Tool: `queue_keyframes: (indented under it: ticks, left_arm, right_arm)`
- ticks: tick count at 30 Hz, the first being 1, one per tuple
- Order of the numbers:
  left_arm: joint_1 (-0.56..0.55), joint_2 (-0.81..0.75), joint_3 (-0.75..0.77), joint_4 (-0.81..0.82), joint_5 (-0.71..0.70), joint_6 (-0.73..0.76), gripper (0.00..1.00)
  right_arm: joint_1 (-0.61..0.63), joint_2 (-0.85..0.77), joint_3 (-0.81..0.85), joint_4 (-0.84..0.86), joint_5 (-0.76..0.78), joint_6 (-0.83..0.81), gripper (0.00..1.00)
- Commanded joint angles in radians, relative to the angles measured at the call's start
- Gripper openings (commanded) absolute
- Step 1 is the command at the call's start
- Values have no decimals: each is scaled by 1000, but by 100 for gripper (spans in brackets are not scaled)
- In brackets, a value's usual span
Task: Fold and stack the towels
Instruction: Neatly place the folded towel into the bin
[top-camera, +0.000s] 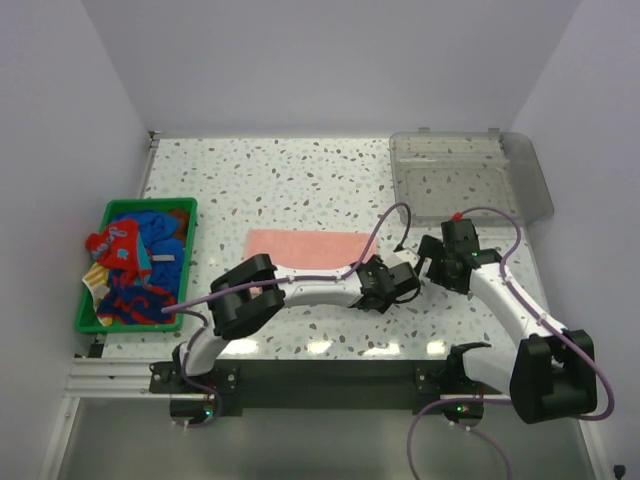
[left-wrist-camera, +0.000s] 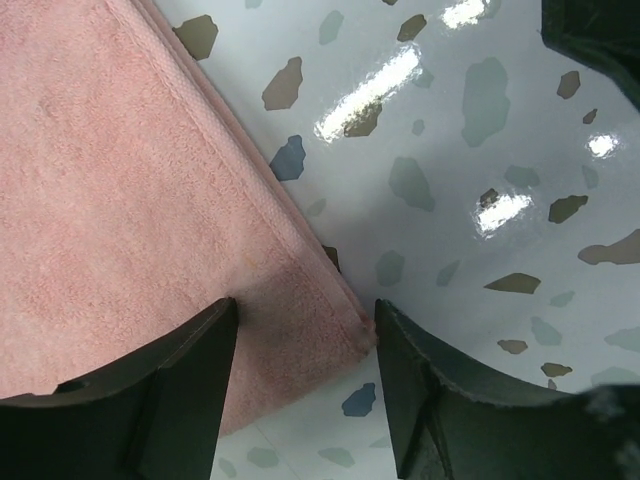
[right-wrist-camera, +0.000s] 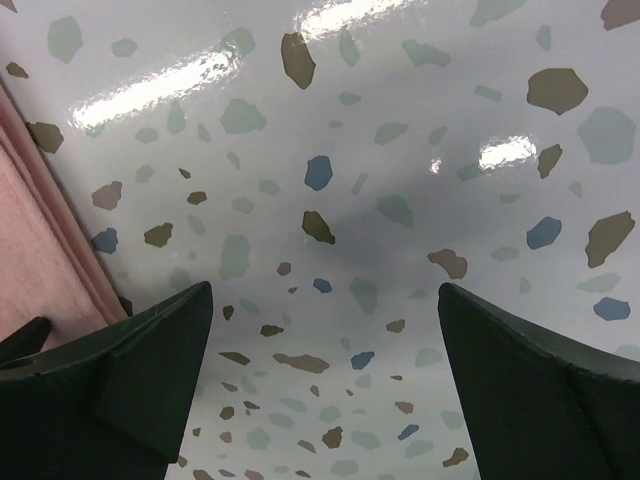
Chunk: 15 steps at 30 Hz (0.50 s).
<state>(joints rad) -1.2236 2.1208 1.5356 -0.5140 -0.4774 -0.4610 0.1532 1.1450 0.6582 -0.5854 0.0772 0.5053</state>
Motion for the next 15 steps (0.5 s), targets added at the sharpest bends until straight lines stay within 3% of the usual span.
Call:
queue_keyframes:
  ticks: [1,2,8,9,15]
  left_arm:
    - [7,65,-6,-70,-4,-8,61]
    - [7,70,-8,-73,-15,-10,57]
    - [22,61,-31,-69,-30,-13,6]
    - [27,36,-35,-63,-29,-13,2]
    - [55,-132,-121,46,46,-10,0]
  right_arm:
    - [8,-13,4,55,-74,15,99]
    - [8,-16,3,62,-97,16,99]
    - [9,-16,1,96,-175,45,99]
    - [6,-13,0,105,-188,52,99]
    - [8,64,-31,254,-376,168,99]
